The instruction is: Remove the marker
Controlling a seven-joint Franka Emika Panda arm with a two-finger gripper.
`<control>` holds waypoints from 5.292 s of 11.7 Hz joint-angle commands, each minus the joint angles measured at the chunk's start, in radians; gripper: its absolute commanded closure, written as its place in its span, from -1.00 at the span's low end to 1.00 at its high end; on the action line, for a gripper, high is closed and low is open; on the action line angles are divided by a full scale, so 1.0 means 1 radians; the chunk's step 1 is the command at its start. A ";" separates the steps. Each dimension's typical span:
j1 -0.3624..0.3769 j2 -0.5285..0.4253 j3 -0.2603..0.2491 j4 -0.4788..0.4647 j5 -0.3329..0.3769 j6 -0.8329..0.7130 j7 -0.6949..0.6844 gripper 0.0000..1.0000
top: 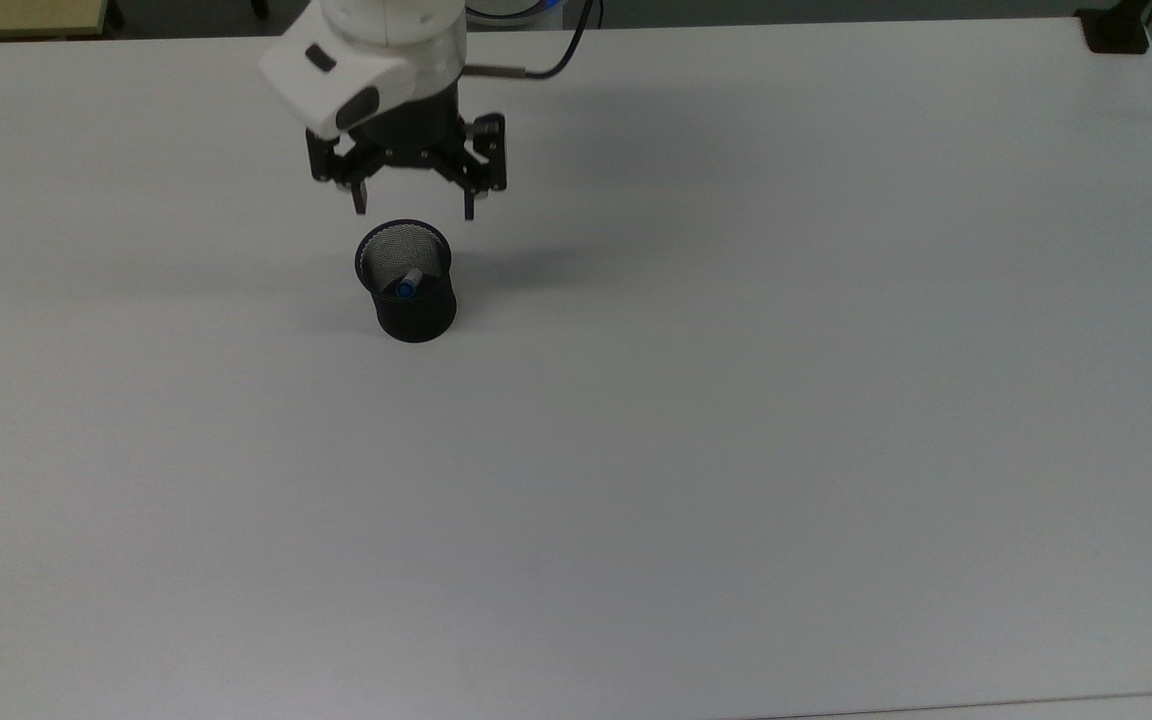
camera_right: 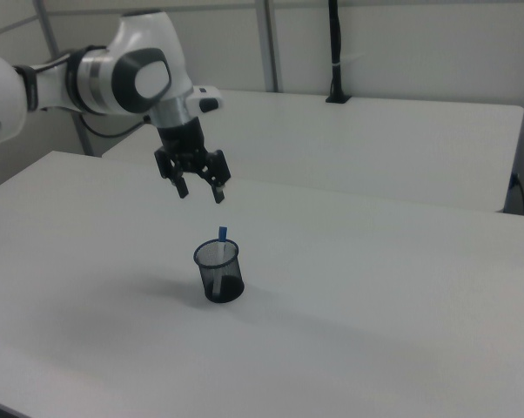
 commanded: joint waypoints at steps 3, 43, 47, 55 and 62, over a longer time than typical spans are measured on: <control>-0.022 0.089 -0.005 -0.025 -0.029 0.124 -0.048 -0.43; 0.202 0.208 0.021 -0.005 0.027 0.008 0.055 -0.46; 0.192 0.096 0.015 0.003 0.019 -0.008 0.055 -1.00; 0.090 -0.225 0.009 -0.002 0.035 -0.262 0.056 -1.00; 0.083 -0.224 0.007 0.004 0.036 -0.275 0.056 -1.00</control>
